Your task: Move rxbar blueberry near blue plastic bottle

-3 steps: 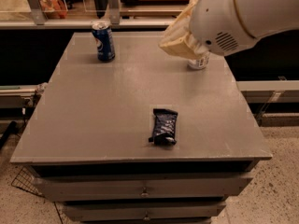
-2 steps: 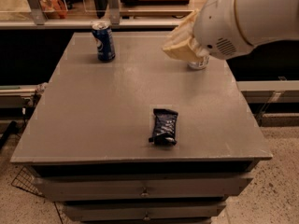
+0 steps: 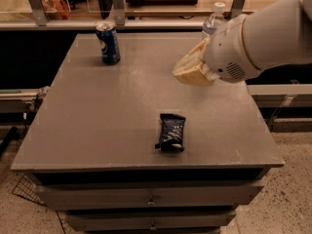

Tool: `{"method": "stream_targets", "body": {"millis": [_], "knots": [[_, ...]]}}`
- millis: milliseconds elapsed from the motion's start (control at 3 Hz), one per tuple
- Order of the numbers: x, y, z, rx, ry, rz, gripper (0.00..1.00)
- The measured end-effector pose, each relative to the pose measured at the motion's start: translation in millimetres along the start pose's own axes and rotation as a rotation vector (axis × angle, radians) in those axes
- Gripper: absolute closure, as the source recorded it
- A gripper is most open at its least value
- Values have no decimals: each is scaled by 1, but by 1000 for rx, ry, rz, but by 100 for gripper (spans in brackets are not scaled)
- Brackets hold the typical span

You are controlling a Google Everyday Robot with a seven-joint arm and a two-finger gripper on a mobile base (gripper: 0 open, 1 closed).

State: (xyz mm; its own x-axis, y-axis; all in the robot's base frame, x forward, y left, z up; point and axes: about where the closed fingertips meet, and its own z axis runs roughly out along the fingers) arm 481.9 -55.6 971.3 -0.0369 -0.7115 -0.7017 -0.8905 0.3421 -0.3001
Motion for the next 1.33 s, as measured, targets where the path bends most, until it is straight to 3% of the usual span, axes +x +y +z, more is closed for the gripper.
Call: {"method": "stream_targets", "body": {"millis": [333,667,1333], "knots": [[10,18,6,-46,3,23,31],[22,44,15,-97,-1,28,2],[33,92,52,-190,-24,25,0]]}}
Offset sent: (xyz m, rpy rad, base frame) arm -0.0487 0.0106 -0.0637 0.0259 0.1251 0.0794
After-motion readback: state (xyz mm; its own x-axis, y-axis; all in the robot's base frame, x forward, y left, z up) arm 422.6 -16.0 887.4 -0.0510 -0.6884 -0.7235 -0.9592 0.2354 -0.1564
